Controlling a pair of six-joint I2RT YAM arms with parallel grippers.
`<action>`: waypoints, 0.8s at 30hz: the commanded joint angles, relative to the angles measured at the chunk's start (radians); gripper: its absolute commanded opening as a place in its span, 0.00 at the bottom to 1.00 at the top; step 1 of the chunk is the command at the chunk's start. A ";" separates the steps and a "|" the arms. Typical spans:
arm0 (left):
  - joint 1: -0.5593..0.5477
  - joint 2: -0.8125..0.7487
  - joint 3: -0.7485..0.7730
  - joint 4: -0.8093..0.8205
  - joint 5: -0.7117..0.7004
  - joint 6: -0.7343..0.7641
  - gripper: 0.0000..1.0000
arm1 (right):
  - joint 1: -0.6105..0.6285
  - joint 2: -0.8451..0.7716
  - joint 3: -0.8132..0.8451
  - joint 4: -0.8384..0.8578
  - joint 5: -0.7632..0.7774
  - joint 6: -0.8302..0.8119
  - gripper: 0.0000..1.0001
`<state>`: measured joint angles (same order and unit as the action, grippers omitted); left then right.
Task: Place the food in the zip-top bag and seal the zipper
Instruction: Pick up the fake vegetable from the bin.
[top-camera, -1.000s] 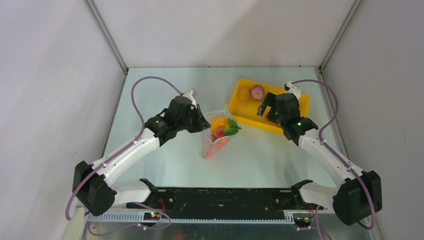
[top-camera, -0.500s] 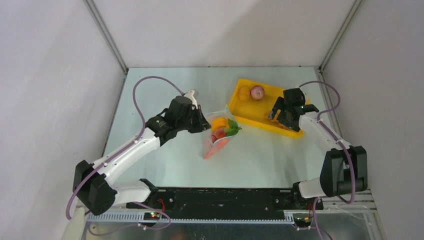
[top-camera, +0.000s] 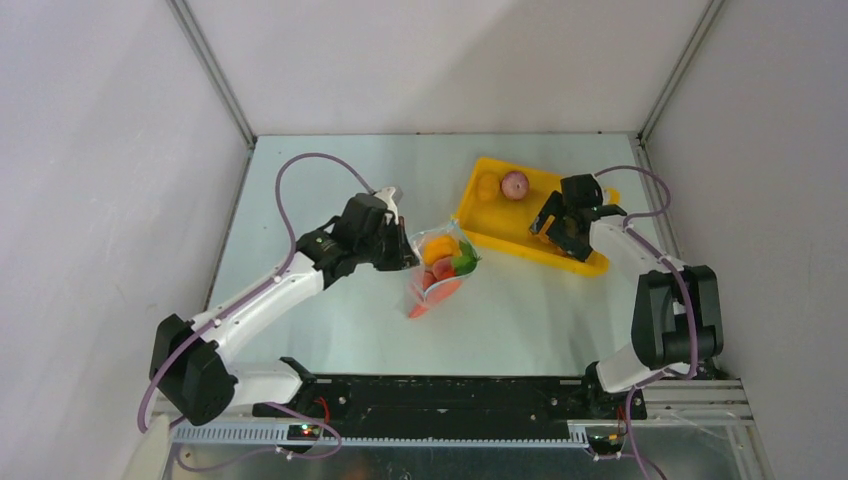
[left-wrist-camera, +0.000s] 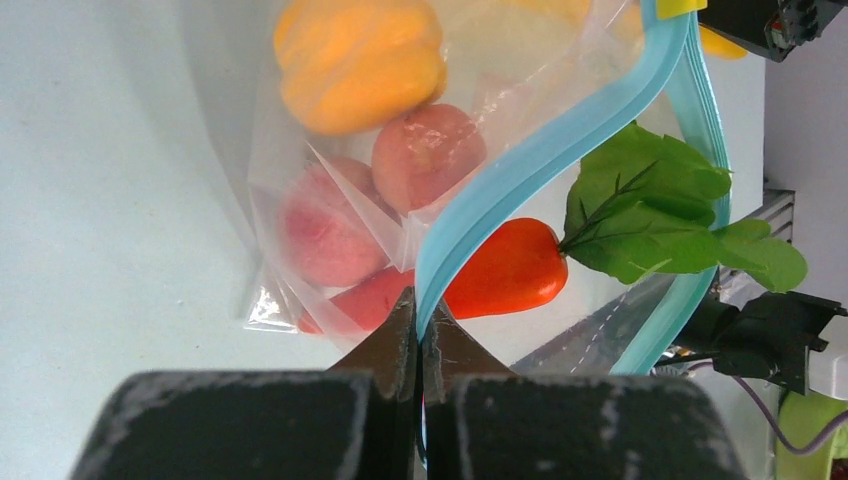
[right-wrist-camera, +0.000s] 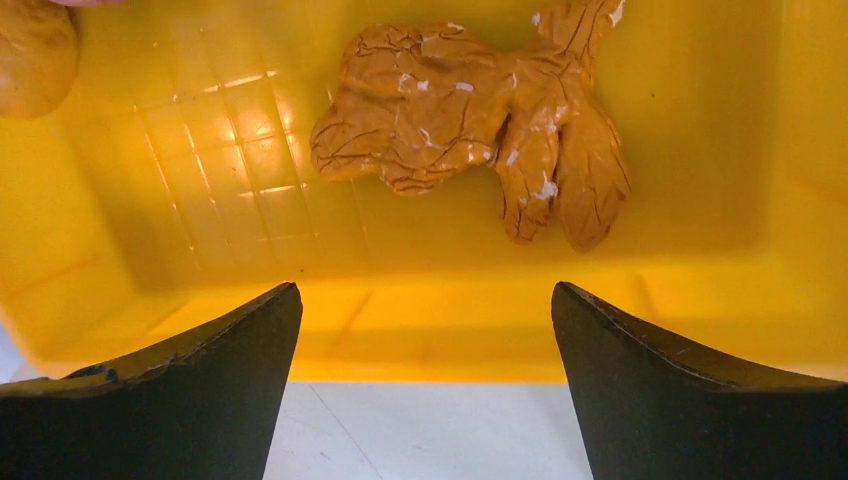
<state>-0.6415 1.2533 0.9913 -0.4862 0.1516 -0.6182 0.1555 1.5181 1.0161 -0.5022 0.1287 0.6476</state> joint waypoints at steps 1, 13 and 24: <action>0.015 -0.039 0.054 -0.008 -0.017 0.050 0.00 | -0.015 0.038 0.041 0.086 0.001 0.049 1.00; 0.021 -0.086 0.069 -0.023 -0.055 0.083 0.00 | -0.020 0.238 0.170 0.108 0.019 0.034 0.99; 0.023 -0.113 0.068 -0.023 -0.089 0.092 0.00 | 0.006 0.367 0.301 0.093 0.164 0.063 1.00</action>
<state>-0.6254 1.1851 1.0233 -0.5335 0.0921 -0.5495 0.1608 1.8343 1.2343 -0.3912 0.1967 0.6907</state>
